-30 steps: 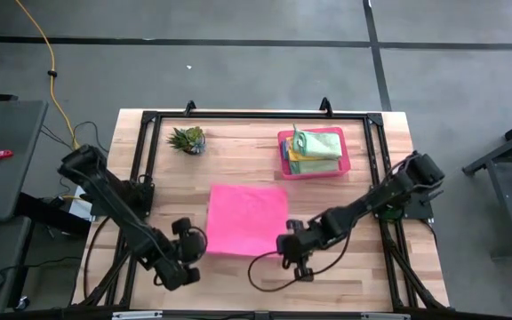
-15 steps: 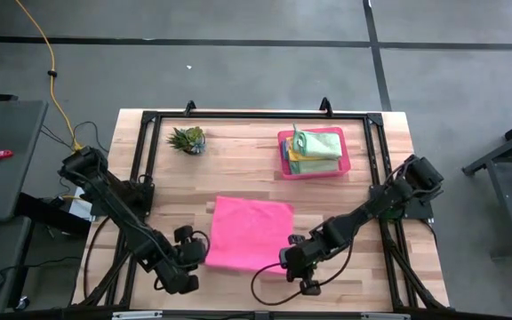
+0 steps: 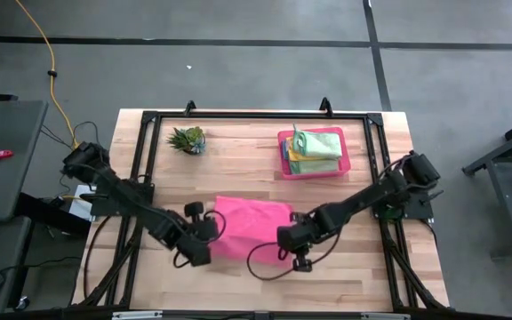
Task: Fold microfiber towels
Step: Fold the pink microfiber cloth
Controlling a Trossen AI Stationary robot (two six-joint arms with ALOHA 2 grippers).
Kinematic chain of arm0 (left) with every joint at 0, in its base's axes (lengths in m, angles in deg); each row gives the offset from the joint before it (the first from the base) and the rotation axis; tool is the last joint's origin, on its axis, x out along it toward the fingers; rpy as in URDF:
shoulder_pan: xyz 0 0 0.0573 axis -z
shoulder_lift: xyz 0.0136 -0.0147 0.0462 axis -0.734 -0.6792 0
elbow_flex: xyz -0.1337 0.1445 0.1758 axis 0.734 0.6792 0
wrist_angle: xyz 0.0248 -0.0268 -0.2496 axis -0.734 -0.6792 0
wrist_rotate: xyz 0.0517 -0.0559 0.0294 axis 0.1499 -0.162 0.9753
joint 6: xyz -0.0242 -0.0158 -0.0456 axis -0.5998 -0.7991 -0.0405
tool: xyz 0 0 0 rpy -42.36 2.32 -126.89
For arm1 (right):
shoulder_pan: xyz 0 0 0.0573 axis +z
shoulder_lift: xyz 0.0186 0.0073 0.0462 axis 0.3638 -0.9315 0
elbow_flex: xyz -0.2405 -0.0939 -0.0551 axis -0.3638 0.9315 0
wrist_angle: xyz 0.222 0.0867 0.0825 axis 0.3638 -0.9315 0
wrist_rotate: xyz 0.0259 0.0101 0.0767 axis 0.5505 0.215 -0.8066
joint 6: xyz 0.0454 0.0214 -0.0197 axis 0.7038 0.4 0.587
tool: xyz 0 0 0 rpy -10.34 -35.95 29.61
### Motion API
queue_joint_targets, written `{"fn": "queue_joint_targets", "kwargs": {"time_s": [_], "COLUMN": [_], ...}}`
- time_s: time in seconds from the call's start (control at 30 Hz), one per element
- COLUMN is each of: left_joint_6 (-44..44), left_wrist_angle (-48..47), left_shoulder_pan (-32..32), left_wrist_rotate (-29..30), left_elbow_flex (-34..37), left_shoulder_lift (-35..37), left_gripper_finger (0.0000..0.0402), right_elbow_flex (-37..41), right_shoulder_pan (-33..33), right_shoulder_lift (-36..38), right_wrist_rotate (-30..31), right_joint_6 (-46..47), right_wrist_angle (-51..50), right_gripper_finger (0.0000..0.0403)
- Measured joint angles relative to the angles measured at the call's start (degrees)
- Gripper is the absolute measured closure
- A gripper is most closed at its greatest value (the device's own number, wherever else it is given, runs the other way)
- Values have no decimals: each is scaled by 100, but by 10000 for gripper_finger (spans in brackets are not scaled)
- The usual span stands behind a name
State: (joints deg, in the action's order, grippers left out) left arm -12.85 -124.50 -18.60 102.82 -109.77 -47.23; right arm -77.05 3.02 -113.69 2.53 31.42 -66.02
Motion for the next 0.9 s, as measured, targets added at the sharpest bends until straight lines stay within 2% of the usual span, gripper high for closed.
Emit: {"fn": "queue_joint_targets", "kwargs": {"time_s": [0.4, 0.7, 0.9], "left_joint_6": [353, 342, 340], "left_wrist_angle": [-90, -225, -189], "left_shoulder_pan": [-1030, -1442, -1680], "left_wrist_rotate": [496, 942, 986], "left_elbow_flex": [0, 0, 0], "left_shoulder_lift": [0, -2, -24], "left_gripper_finger": [401, 401, 401], "right_elbow_flex": [0, 0, 0], "right_shoulder_pan": [-624, -898, -1023], "right_shoulder_lift": [0, 2, 2], "right_wrist_rotate": [824, 1209, 1272], "right_joint_6": [117, 399, 662], "right_wrist_angle": [-371, -928, -1088], "right_gripper_finger": [403, 403, 403]}}
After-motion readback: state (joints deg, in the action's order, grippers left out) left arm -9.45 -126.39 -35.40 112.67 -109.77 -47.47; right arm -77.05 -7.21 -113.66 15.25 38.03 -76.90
